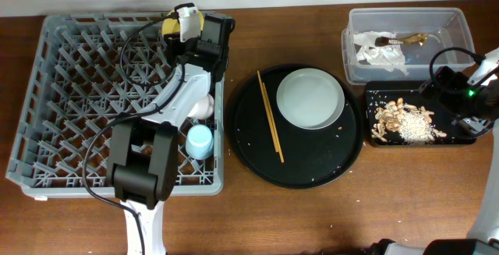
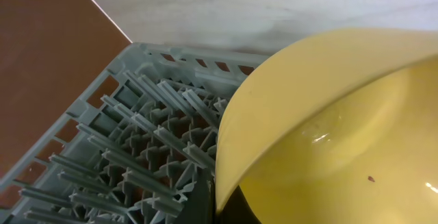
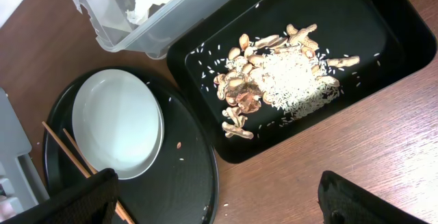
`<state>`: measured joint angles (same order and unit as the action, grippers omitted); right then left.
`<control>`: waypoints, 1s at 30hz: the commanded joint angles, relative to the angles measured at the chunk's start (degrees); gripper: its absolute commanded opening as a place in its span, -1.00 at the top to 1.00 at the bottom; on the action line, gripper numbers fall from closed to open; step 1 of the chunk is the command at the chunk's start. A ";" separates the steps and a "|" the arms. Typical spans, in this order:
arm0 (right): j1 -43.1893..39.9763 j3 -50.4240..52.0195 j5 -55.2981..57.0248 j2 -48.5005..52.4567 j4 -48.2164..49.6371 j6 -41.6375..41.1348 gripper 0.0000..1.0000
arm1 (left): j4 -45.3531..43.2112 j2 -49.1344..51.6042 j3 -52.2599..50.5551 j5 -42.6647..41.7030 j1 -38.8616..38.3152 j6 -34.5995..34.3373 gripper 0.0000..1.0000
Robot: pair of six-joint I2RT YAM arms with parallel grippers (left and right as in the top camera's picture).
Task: Sort waste into correct bins and load items into the dishwasher rack
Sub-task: 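Place the yellow bowl tilted in the rack's back row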
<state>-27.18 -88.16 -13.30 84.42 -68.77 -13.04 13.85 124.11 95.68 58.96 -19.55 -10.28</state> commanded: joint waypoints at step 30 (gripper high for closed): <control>0.15 -0.02 0.48 -0.70 -1.09 0.66 -0.89 | 24.35 0.81 7.72 -67.23 -14.36 -1.05 -0.15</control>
<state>-27.18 -88.16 -13.30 84.42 -69.87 -13.04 39.88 122.48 102.17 -10.37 -32.53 -10.59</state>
